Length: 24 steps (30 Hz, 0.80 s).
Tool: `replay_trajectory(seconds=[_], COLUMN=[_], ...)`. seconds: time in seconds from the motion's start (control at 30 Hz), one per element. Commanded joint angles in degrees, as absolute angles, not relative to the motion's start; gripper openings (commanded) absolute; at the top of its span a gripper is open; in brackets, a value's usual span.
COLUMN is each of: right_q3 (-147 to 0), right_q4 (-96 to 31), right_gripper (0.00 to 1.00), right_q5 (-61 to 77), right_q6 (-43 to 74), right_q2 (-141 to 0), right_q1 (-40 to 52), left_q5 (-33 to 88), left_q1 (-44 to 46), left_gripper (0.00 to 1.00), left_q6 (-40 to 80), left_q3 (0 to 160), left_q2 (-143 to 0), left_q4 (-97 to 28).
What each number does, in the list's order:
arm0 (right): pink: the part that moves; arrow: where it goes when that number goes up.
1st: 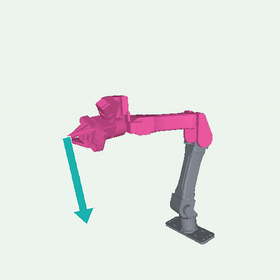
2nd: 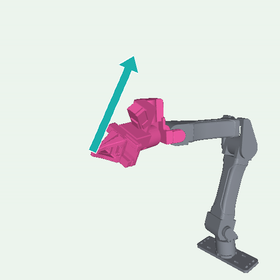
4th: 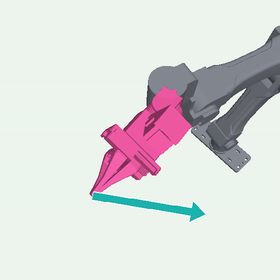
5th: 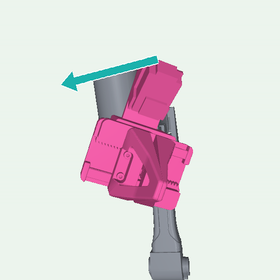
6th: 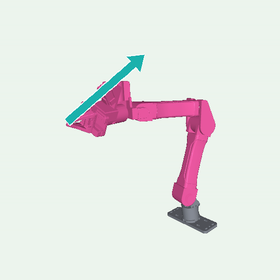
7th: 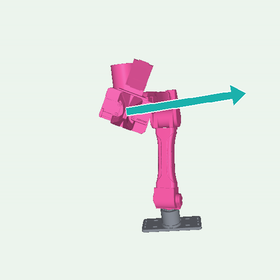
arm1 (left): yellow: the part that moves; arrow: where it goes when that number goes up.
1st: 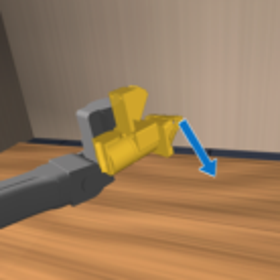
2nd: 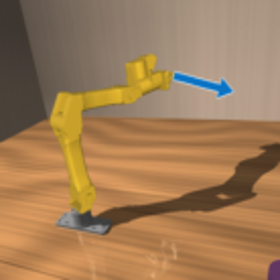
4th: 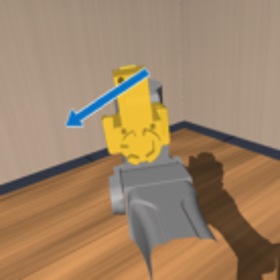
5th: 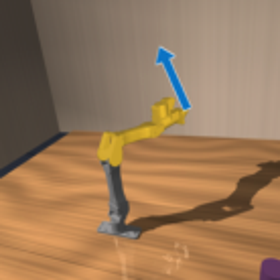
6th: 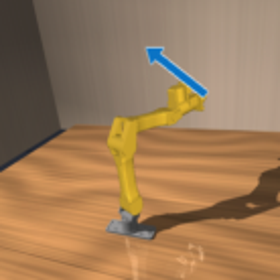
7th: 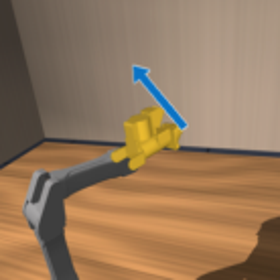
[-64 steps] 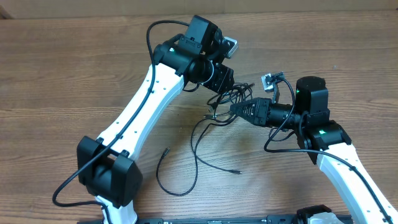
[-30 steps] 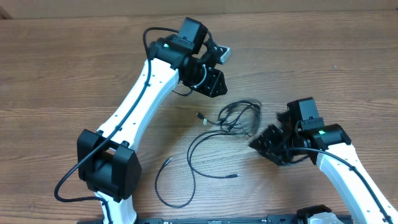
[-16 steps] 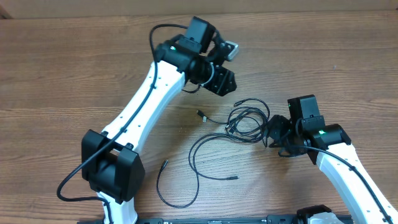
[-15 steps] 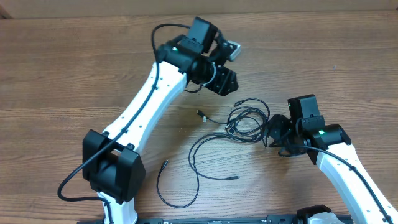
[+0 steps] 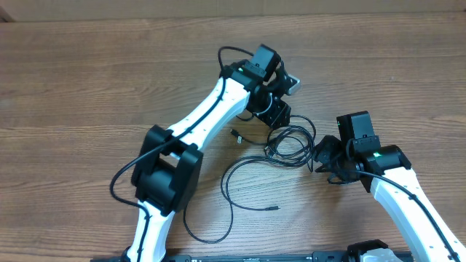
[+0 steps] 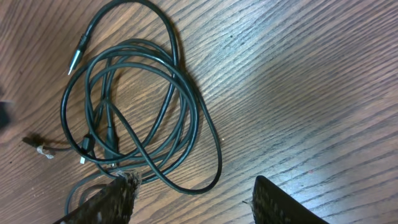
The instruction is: Untangle cables
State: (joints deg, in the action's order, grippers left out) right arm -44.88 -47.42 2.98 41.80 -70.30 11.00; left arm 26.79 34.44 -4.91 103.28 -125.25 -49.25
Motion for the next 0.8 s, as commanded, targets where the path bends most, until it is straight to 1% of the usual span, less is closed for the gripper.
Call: replay_trajectory(seconds=[0.0,0.23,0.4,0.63,0.77], right_q3=[-45.08,-45.08,-45.08,-45.08,-45.08], right_q4=[-47.24,-48.45,-49.17,-49.41,-49.39], right_gripper=[0.59,0.58,0.59,0.59,0.59], right_q5=[2.17,2.17,2.20,2.26,2.63], right_q6=[42.04,42.02,42.02,42.02,42.02], right_q2=[-70.22,-70.22,-70.22,-70.22,-70.22], right_q1=[11.18,11.18,11.18,11.18,11.18], left_q5=[28.51,27.53,24.47,23.97,23.92], left_q1=[35.79,37.52,38.35,39.24,39.94], left_gripper=[0.47,0.41,0.41,0.42,0.41], left_q6=[-6.33,-6.46,-6.46,-6.42,-6.42], left_q3=[103.20,103.20,103.20,103.20,103.20], left_q2=[-126.39,-126.78,-127.52,-130.28,-132.16], left_q4=[-48.49,-46.37,-44.75,-42.30,-41.28])
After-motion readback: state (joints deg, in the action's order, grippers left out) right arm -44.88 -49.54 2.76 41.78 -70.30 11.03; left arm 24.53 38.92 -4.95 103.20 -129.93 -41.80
